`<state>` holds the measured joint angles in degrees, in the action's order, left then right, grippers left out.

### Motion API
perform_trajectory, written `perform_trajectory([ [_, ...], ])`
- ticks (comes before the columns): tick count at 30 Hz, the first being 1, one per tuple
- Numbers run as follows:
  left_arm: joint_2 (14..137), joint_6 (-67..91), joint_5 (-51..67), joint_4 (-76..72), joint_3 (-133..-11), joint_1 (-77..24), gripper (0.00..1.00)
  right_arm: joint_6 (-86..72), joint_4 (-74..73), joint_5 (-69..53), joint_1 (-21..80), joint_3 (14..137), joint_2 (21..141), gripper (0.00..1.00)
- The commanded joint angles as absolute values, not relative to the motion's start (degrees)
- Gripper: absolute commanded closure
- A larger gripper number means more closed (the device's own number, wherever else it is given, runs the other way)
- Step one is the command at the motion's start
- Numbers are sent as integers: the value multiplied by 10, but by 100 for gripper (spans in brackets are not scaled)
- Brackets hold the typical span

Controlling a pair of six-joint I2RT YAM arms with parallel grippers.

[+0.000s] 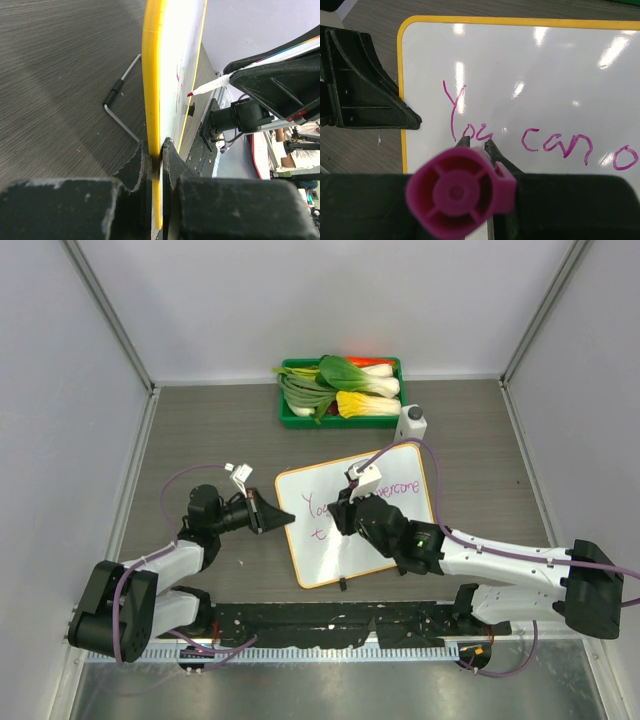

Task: Write a sentence on the whiteboard
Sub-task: Write on the whiteboard at the whiteboard stand.

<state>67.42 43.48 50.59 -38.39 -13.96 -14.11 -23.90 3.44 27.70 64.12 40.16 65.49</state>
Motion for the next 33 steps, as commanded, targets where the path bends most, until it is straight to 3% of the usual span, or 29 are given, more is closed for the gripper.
perform_trajectory([
  [1, 686, 390, 479, -371, -145, -142, 100, -245, 64, 275, 641, 398, 640, 99],
  [33, 690, 392, 481, -374, -145, -142, 100, -294, 40, 220, 641, 317, 632, 99],
])
